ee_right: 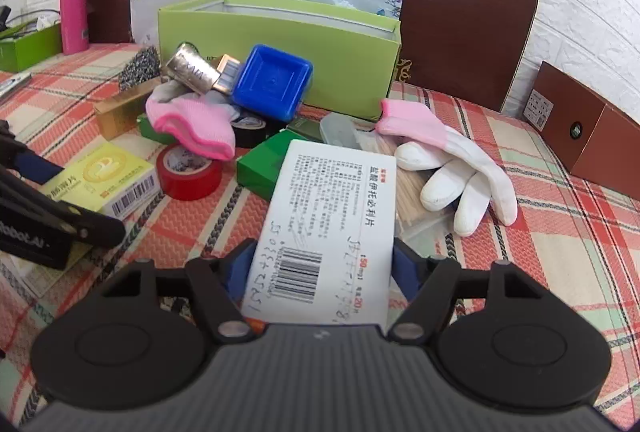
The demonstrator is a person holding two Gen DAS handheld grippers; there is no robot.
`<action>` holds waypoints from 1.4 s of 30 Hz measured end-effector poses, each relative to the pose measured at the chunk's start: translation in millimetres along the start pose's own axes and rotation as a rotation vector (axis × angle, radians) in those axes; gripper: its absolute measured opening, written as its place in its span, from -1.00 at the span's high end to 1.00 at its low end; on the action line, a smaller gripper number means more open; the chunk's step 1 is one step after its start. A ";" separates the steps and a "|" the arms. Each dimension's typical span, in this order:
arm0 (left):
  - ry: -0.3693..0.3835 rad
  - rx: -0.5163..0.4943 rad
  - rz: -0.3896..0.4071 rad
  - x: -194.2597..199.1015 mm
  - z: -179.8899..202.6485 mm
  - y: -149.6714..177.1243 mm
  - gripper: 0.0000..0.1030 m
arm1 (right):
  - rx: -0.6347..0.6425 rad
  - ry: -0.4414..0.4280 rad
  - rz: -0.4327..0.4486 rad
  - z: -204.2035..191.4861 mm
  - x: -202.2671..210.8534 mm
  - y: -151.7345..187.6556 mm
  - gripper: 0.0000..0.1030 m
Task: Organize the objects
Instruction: 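Carry both boxes into the lime-green box and open both tools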
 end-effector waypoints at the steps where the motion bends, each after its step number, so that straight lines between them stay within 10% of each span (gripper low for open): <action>1: 0.023 0.008 0.004 2.1 -0.2 -1.3 -0.34 | -0.029 -0.023 0.009 3.5 2.5 -2.8 -0.33; 14: 0.082 -0.047 0.304 81.9 4.3 -109.8 -0.34 | -0.142 -0.151 0.256 37.7 31.0 -93.1 -0.28; 21: 0.065 0.011 0.329 44.1 -19.7 -192.3 -0.34 | -0.111 -0.131 0.362 34.6 2.8 -164.4 -0.28; 38: 0.039 0.148 0.178 -79.4 -90.1 -245.3 -0.43 | -0.121 -0.125 0.104 3.5 -172.1 -204.6 -0.29; 42: 0.019 0.121 0.162 -86.5 -87.7 -244.4 -0.65 | -0.053 -0.095 0.102 -4.8 -181.1 -200.2 -0.67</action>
Point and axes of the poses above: each gripper's, at about its wrist camera, not at the fingertips, and x roughly against the way its jaws point, z to its right, y to its underside, the point moved 6 cm from there along -x, roughly the way its jaws point, and after that the axes turned 10 degrees about y, right-handed, at the moved point
